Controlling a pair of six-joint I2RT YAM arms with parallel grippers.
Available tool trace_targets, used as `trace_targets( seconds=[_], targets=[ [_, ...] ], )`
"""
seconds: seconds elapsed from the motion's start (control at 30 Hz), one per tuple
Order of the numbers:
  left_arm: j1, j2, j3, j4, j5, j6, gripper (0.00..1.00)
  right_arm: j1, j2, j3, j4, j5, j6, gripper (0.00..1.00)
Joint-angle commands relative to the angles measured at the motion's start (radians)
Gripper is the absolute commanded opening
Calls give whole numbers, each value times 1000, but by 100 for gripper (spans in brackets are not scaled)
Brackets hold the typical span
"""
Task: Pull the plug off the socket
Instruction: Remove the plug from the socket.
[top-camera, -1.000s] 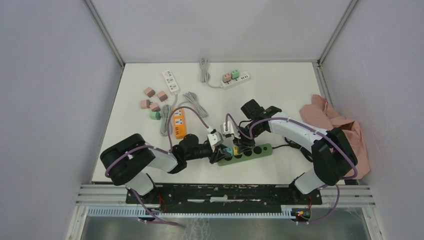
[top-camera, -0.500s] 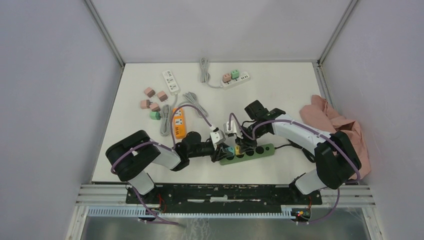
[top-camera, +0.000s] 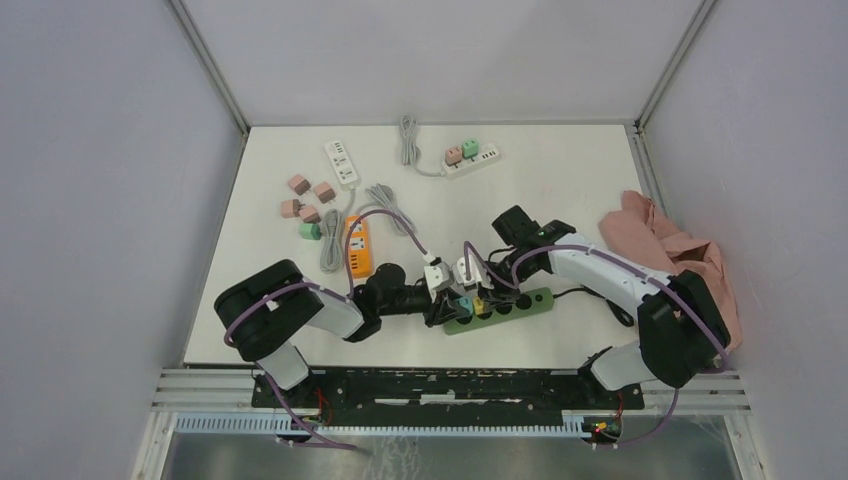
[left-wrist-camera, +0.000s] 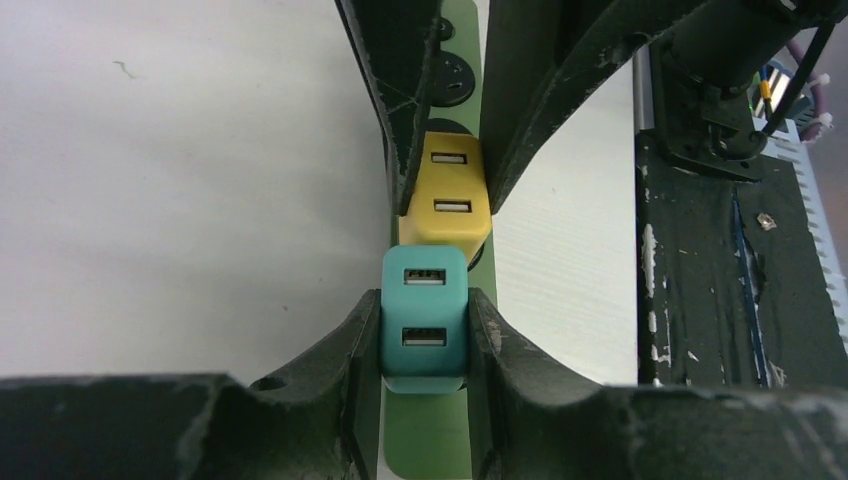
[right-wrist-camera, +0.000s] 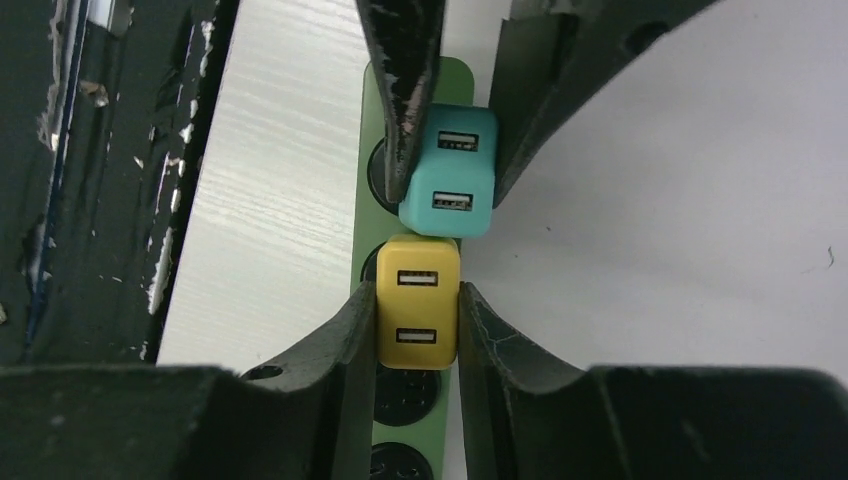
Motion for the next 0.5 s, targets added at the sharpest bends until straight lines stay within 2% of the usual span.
trace_targets(
  seconds=[0.0,0.1,0.17,0.23,0.3,0.37,0.47],
  targets=[
    [29,33,-7,-98,-98,55,3,46,64,180,3,-169,349,0],
    [29,25,-23,-94,-107,52,3,-62,82,218,-100,-150,273,0],
    [30,21,-30,-97,-111,55,3,-104,58,199,-255,-120,53,0],
    [30,25,-32,-98,-111,58,3,-106,10,129,-288,-94,-122,0],
    [30,31,-25,-99,-104,60,3,-101,-35,76,-290,-189,-210,0],
    [30,35,-17,-101,-95,59,3,-60,-47,71,-283,-262,-186,0],
    [31,36,-10,-102,-87,51,3,12,-17,96,-194,-288,-15,0]
  ],
)
